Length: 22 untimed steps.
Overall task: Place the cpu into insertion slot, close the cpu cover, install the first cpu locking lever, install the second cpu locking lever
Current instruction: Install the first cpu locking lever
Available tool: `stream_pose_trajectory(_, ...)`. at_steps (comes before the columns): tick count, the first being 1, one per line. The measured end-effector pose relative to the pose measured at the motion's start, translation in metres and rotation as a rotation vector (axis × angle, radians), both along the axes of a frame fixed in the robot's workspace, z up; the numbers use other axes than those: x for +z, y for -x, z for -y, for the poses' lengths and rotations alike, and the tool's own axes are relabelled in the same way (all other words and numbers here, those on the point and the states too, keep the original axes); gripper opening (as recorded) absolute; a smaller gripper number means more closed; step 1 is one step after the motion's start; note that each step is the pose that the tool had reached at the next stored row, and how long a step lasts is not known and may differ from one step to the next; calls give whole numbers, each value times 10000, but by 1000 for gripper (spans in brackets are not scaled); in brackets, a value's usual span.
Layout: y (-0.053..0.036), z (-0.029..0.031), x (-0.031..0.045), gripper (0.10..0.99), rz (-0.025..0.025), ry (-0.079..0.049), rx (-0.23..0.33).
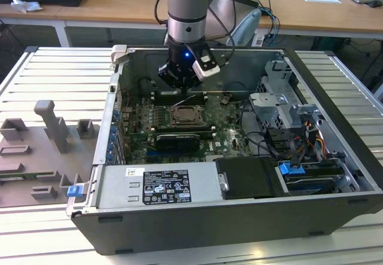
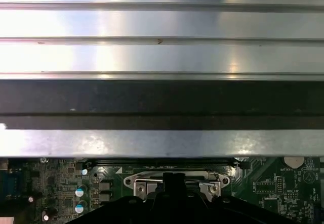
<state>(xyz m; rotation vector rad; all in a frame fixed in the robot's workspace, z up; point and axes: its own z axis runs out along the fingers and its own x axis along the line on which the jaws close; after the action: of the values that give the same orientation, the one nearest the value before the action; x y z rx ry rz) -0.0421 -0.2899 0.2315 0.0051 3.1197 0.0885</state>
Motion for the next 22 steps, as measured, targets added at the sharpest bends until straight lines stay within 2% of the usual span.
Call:
stream_pose_trajectory(1, 0, 0, -5, 106, 0, -16, 6)
stream_pose_trajectory(3, -4, -2, -24, 106, 2, -154, 61)
stream_pose_trajectory(15, -175, -63, -100, 106, -2, -184, 283)
stream_pose_trajectory(22, -240, -70, -197, 106, -5, -184, 689)
